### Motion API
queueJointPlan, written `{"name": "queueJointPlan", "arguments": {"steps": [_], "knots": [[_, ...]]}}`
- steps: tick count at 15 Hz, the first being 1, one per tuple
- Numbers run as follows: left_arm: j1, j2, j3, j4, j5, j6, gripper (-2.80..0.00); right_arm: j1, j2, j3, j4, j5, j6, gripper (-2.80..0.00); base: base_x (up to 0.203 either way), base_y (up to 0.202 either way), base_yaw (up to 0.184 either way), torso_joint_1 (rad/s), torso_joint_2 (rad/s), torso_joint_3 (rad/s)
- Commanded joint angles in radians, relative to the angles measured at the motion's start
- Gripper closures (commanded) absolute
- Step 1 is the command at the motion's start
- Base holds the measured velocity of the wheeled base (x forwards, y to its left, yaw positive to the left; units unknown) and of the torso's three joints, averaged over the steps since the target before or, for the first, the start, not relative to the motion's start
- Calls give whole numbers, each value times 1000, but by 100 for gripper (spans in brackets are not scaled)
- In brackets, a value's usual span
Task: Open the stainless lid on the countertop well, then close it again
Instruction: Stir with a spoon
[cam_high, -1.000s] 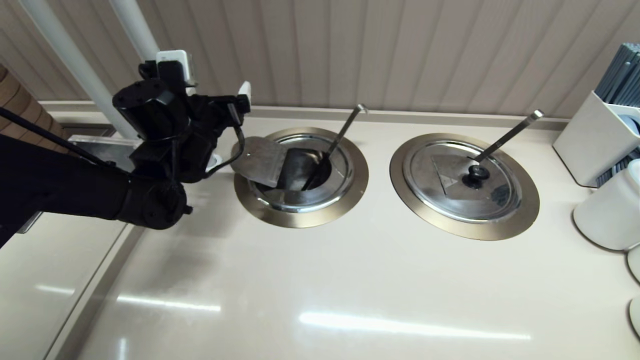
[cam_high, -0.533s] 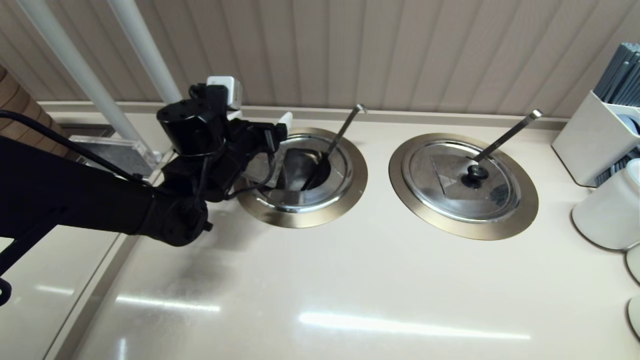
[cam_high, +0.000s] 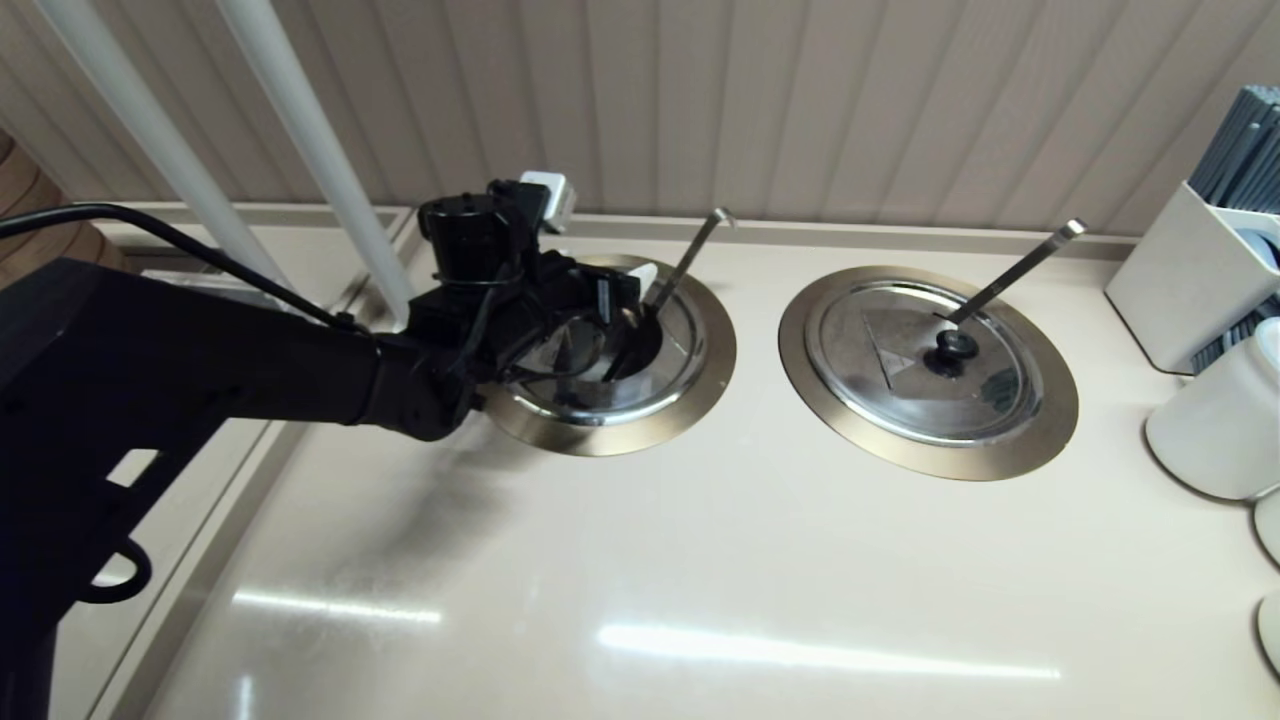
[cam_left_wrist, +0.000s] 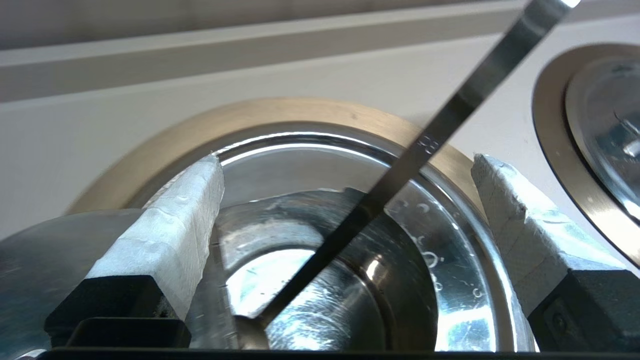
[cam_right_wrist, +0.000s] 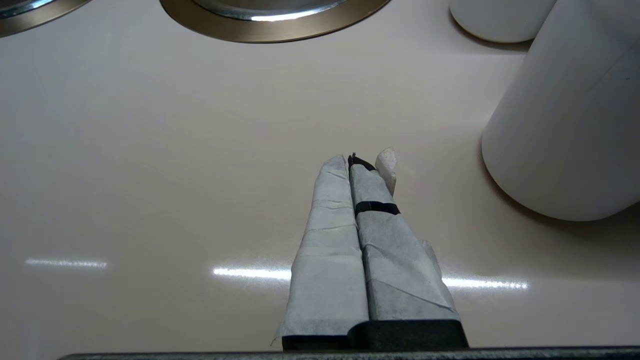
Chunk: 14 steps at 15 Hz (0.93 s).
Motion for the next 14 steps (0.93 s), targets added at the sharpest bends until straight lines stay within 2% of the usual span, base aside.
{"name": "queueJointPlan", "arguments": {"steps": [1, 4, 6, 9, 14], "knots": [[-8, 100, -84, 35, -28, 4, -280, 0, 0, 5, 0, 0, 0, 0, 0, 0, 0, 0, 0, 0], [-11, 248, -286, 83, -31, 6, -280, 0, 0, 5, 0, 0, 0, 0, 0, 0, 0, 0, 0, 0], [-12, 323, -379, 96, -27, 7, -280, 0, 0, 5, 0, 0, 0, 0, 0, 0, 0, 0, 0, 0], [-15, 375, -442, 99, -37, 7, -280, 0, 0, 5, 0, 0, 0, 0, 0, 0, 0, 0, 0, 0], [-16, 392, -457, 75, -37, 5, -280, 0, 0, 5, 0, 0, 0, 0, 0, 0, 0, 0, 0, 0]]}}
